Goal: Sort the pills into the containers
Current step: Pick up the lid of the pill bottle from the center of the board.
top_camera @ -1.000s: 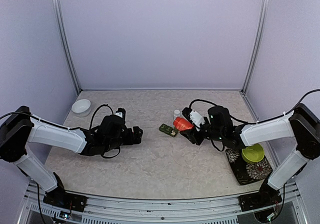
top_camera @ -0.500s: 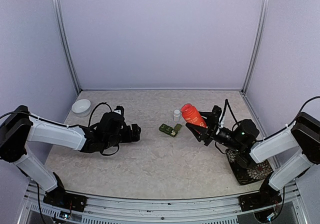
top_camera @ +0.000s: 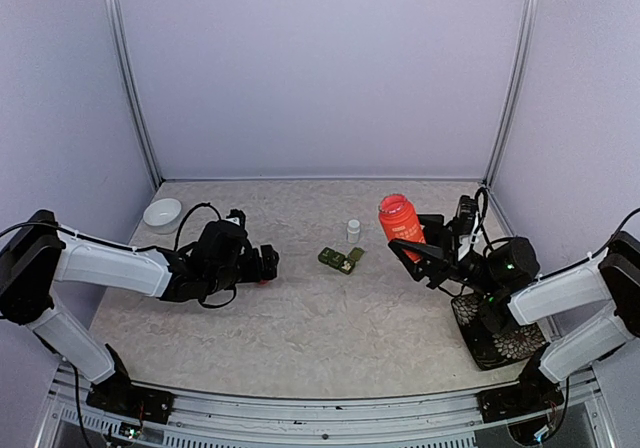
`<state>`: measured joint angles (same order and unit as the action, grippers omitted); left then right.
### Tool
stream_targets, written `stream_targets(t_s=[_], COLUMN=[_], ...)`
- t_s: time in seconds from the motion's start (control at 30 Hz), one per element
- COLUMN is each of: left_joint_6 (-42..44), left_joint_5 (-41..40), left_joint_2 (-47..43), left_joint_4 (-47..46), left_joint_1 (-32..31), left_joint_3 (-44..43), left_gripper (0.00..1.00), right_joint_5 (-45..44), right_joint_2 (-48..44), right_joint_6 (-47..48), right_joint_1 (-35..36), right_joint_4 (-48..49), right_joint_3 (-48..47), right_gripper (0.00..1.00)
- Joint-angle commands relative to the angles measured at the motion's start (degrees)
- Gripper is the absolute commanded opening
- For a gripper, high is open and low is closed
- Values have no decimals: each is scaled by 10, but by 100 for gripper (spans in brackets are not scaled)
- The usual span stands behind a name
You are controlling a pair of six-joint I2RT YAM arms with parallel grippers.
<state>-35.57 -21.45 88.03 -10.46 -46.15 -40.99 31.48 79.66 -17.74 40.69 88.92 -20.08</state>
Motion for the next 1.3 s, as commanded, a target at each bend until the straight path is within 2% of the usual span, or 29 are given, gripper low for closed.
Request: stream_targets(t_s=[0.0, 0.23, 0.43, 0.67, 0.8, 1.07, 1.27], left_joint_6=[9, 16, 32, 41, 42, 44, 44], left_joint_5=[-7, -21, -22, -11, -5, -8, -13], left_joint_2=[12, 71, 137, 180, 187, 192, 201], left_joint_4=[23, 55, 65, 74, 76, 85, 93], left_joint_1=[4, 19, 36, 42, 42, 34, 25], left_joint_3=[-22, -55, -97, -127, -129, -128, -136], left_gripper=[99, 99, 98, 88, 79, 68, 63], right_joint_5=[22, 35, 67, 53, 45, 38, 38], right_joint_2=[-23, -31, -63, -102, -110, -104, -99], right_joint_6=[-14, -7, 18, 47, 55, 60, 60], right_joint_1=[-7, -7, -7, -7, -7, -7, -7], right_joint_4=[125, 85, 9, -51, -66, -76, -84], right_joint_3=[-9, -6, -14, -7, -5, -9, -12], right_gripper=[26, 26, 28, 28, 28, 28, 29])
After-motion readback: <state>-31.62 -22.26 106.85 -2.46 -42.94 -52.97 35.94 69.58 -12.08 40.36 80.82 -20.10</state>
